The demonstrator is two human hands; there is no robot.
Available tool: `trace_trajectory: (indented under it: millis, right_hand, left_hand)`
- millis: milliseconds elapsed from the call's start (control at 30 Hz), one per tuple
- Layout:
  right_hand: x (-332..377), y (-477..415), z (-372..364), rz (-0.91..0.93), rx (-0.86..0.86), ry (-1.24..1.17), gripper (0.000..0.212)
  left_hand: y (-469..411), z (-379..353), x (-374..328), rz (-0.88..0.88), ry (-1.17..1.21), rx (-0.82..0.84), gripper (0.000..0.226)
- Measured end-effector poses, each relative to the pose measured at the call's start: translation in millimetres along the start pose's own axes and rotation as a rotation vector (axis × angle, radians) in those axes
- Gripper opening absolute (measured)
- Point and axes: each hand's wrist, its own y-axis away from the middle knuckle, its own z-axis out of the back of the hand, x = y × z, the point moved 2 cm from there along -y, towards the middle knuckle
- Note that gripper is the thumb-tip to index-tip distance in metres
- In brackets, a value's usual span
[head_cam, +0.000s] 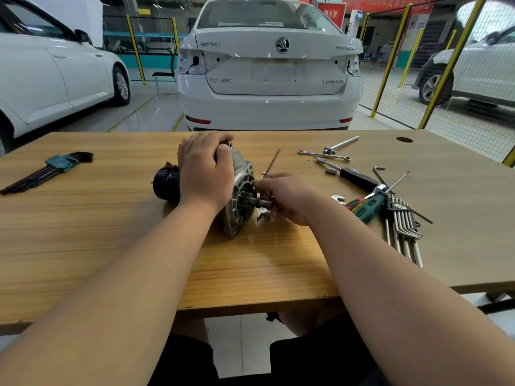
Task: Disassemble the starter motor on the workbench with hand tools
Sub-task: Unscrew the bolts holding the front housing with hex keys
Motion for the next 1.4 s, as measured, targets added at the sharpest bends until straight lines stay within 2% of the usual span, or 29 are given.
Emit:
trace_trajectory:
  millis: [233, 367, 433, 533, 600, 667, 733, 833, 900, 967, 1133, 1400]
  right_hand:
    - [23.1, 10.6, 7.2, 0.451, -0.134, 0.715, 0.029]
    - [34.2, 22.4, 5.0, 0.817, -0.127, 1.227, 0.009]
    - [32.7, 24.7, 4.8, 0.941, -0.142, 1.356, 0.017]
    - [28.3, 28.3, 6.0, 1.016, -0.174, 1.39, 0.022]
    - [20.8, 29.2, 9.8, 1.045, -0.194, 1.339, 0.019]
    - [11.4, 29.2, 16.6, 0.955, -0.248, 1.12, 0.012]
    - [5.6, 23.8, 22.6, 0.681, -0.269, 0.783, 0.017]
    - [2.8, 10.3, 19.5, 0.232, -0.104, 0.238, 0.016]
    - [2.2, 3.9, 10.0, 0.036, -0.012, 0.002, 0.013]
    - [-1.7, 0.1, 1.3, -0.019, 0.021, -0.062, 0.014]
    - [-7.5, -1.4, -3.6, -0.005, -0.033, -0.153, 0.015]
    - [-3.2, -4.6, -9.9, -0.161, -0.005, -0.271, 0.023]
  left_hand:
    - [0.5, 0.3, -0.5, 0.011, -0.005, 0.016, 0.04]
    - [0.2, 0.5, 0.1, 0.013, -0.006, 0.021, 0.039]
    - [0.2, 0.7, 0.1, 0.003, 0.0, 0.017, 0.038]
    - [-0.1, 0.5, 1.0, 0.001, 0.009, 0.014, 0.038]
    - [-0.2, 0.0, 1.9, 0.005, 0.01, 0.008, 0.038]
    - [-0.2, -0.7, 2.9, 0.008, 0.011, 0.006, 0.037]
    - [0.1, -0.8, 3.5, 0.01, 0.011, 0.002, 0.038]
    - [0.1, -0.7, 2.9, 0.01, 0.013, -0.001, 0.038]
    - [0.1, -0.1, 2.1, 0.01, 0.015, 0.001, 0.039]
    - [0.3, 0.6, 1.2, 0.007, 0.014, 0.007, 0.039]
    - [0.0, 0.2, 0.5, -0.001, 0.015, -0.002, 0.039]
    - [-0.2, -0.5, -1.2, 0.002, 0.02, -0.019, 0.038]
